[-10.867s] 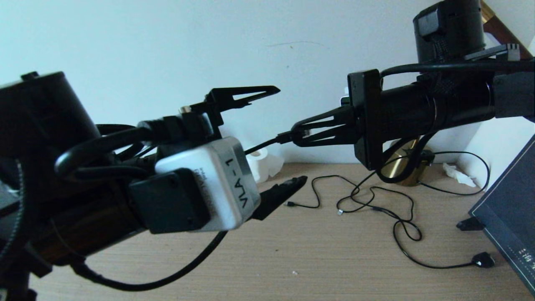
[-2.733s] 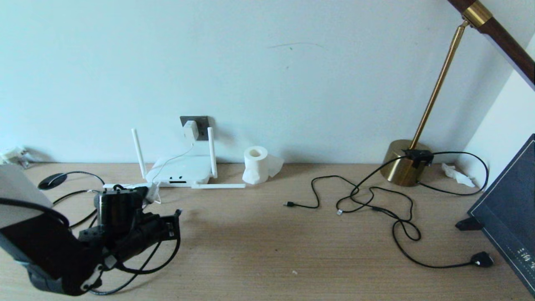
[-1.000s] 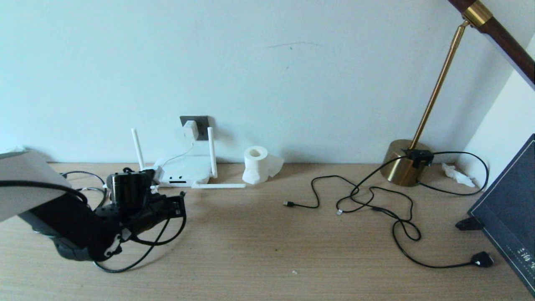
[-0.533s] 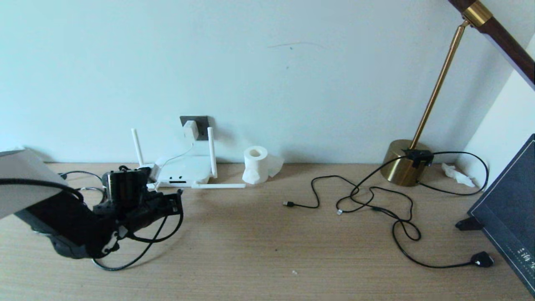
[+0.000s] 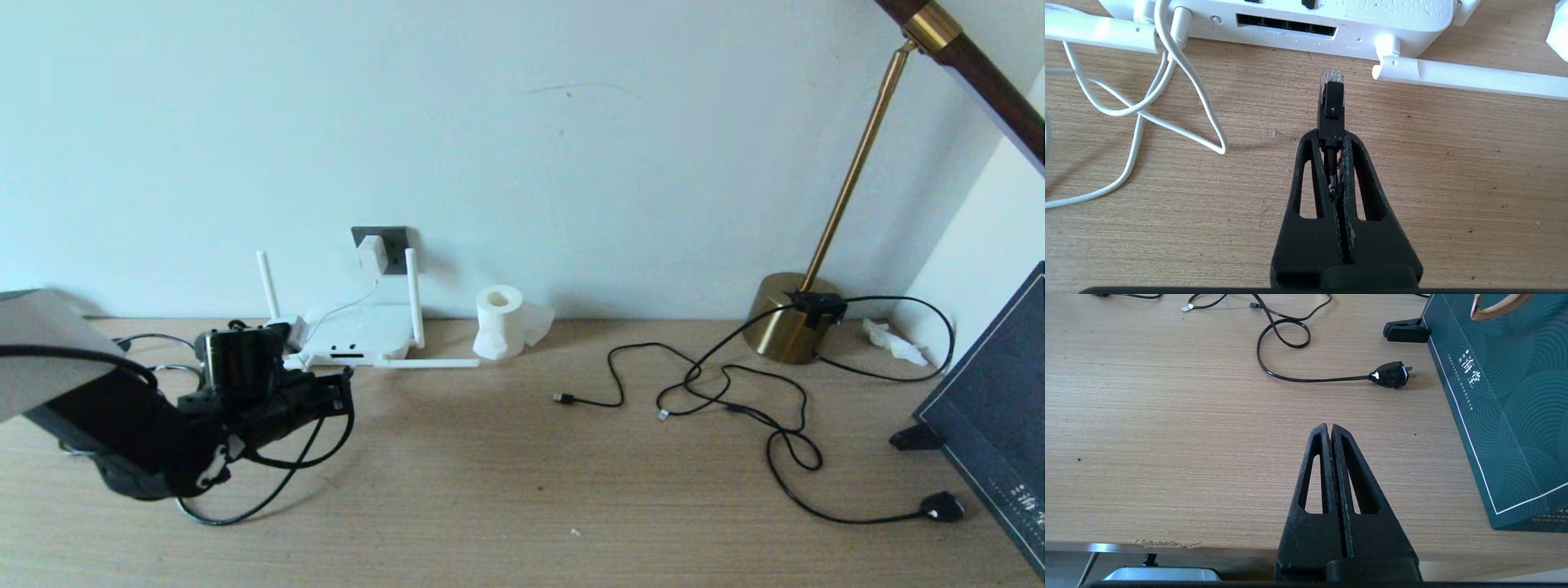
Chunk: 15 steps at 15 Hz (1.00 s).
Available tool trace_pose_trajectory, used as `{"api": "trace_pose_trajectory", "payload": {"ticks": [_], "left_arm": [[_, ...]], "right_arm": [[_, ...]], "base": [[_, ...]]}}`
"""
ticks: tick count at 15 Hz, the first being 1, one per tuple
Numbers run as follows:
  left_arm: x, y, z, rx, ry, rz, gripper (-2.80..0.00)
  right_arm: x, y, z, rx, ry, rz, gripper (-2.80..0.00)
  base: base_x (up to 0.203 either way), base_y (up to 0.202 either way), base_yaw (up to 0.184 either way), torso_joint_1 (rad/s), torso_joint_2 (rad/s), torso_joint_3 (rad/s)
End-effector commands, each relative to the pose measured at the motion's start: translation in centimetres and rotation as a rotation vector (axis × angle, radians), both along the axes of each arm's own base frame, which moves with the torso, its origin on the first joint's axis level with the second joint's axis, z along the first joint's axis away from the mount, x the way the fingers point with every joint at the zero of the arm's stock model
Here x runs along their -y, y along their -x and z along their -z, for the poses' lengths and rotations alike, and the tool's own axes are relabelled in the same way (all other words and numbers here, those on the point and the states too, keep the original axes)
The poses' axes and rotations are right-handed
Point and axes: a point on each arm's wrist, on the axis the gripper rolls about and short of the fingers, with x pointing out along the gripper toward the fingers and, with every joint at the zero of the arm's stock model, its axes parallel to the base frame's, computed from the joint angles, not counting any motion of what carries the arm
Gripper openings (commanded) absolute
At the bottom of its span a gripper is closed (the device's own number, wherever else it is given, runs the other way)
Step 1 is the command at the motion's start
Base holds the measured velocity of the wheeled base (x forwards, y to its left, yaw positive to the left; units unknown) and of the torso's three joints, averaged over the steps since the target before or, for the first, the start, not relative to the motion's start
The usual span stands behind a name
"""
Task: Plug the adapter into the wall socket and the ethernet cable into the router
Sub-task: Align cable and router interface
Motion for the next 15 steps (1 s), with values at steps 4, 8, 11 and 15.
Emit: {"api": "trace_pose_trajectory", "payload": {"ticks": [4, 8, 11, 15], "left_arm": [[0.0, -0.3, -0.2, 0.003, 0.007, 0.011, -2.8], [0.1, -0.8, 0.1, -0.003, 0.006, 0.012, -2.8], [0.1, -1.2, 0.4, -0.007, 0.006, 0.012, -2.8], [0.1, -1.5, 0.7, -0.008, 0.007, 0.012, -2.8]], "right_arm": [[0.0, 0.0, 0.0, -0.003, 0.001, 0.0, -2.8], [0.0, 0.0, 0.0, -0.003, 0.001, 0.0, -2.8], [0.0, 0.0, 0.0, -0.003, 0.001, 0.0, -2.8], [0.0, 0.0, 0.0, -0.003, 0.001, 0.0, -2.8]], "base": [[0.0, 0.0, 0.0, 0.0, 0.0, 0.0], [0.0, 0.0, 0.0, 0.0, 0.0, 0.0], [0.0, 0.0, 0.0, 0.0, 0.0, 0.0], [0.0, 0.0, 0.0, 0.0, 0.0, 0.0]]}}
